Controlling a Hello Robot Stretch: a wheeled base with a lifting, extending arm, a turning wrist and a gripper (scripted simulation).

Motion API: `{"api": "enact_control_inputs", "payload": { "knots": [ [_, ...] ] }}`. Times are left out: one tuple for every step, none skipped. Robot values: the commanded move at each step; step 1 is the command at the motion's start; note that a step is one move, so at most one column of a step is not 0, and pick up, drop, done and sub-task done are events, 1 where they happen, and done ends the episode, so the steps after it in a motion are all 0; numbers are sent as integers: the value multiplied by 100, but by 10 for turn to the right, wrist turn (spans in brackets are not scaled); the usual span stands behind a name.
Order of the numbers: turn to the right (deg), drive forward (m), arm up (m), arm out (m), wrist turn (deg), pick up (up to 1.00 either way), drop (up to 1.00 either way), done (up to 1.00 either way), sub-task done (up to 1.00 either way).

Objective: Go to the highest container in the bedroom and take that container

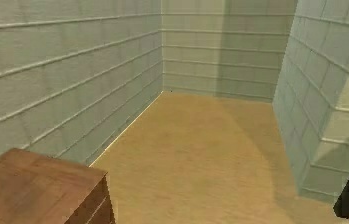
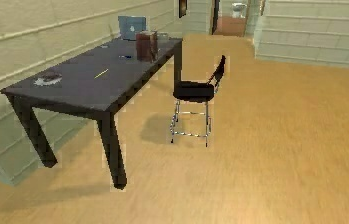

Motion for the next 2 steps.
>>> {"api": "enact_control_inputs", "payload": {
  "knots": [
    [450,0,0,0,0,0,0,0,0],
    [450,0,0,0,0,0,0,0,0]
  ]
}}
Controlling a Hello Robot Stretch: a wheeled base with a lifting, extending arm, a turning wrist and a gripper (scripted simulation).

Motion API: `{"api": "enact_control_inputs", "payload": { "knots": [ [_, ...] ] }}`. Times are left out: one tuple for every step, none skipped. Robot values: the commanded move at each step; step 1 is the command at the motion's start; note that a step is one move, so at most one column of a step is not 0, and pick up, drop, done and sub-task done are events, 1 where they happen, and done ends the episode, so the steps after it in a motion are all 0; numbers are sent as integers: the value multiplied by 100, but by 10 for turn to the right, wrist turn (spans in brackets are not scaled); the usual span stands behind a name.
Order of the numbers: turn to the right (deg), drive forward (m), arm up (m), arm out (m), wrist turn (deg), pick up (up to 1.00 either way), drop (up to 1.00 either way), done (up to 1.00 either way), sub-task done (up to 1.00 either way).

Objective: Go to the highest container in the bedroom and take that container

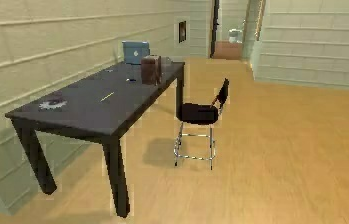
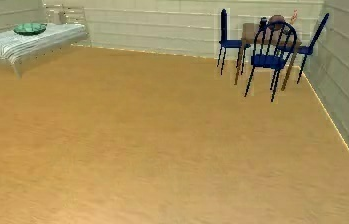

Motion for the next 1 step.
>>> {"api": "enact_control_inputs", "payload": {
  "knots": [
    [390,0,0,0,0,0,0,0,0]
  ]
}}
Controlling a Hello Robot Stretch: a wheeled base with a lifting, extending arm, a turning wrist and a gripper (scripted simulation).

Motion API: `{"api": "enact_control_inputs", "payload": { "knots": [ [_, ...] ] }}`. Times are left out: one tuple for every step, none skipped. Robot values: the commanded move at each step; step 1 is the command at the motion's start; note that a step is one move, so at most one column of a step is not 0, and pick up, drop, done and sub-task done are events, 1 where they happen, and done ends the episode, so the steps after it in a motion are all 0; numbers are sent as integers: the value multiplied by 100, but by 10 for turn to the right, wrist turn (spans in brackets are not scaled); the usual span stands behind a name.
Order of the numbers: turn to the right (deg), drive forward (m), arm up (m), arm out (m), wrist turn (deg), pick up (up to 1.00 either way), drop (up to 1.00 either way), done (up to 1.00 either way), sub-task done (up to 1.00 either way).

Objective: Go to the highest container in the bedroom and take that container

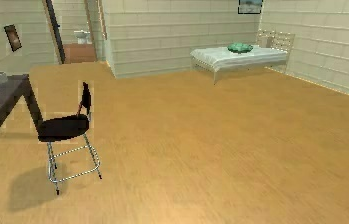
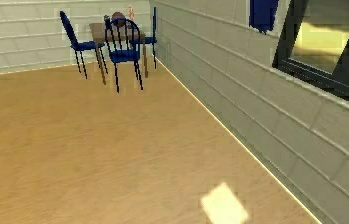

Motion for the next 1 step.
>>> {"api": "enact_control_inputs", "payload": {
  "knots": [
    [0,100,0,0,0,0,0,0,0]
  ]
}}
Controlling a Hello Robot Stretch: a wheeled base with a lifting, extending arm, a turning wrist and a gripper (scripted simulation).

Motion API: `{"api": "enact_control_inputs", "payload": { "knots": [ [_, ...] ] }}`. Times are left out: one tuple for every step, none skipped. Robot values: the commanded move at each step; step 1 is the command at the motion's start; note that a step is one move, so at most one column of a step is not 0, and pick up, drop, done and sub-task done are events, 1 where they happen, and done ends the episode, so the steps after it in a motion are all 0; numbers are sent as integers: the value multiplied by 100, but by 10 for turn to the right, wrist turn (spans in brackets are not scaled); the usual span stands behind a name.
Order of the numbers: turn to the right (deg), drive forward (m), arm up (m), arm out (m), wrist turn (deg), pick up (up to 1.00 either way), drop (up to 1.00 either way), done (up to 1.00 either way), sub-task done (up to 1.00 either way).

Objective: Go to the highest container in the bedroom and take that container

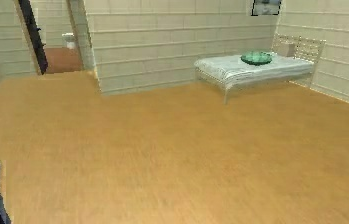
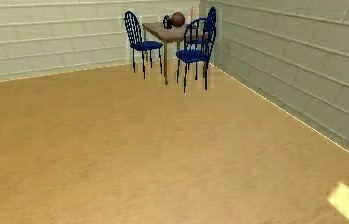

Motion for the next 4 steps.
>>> {"api": "enact_control_inputs", "payload": {
  "knots": [
    [0,45,0,0,0,0,0,0,0],
    [-210,0,0,0,0,0,0,0,0],
    [0,80,0,0,0,0,0,0,0],
    [-450,0,0,0,0,0,0,0,0]
  ]
}}
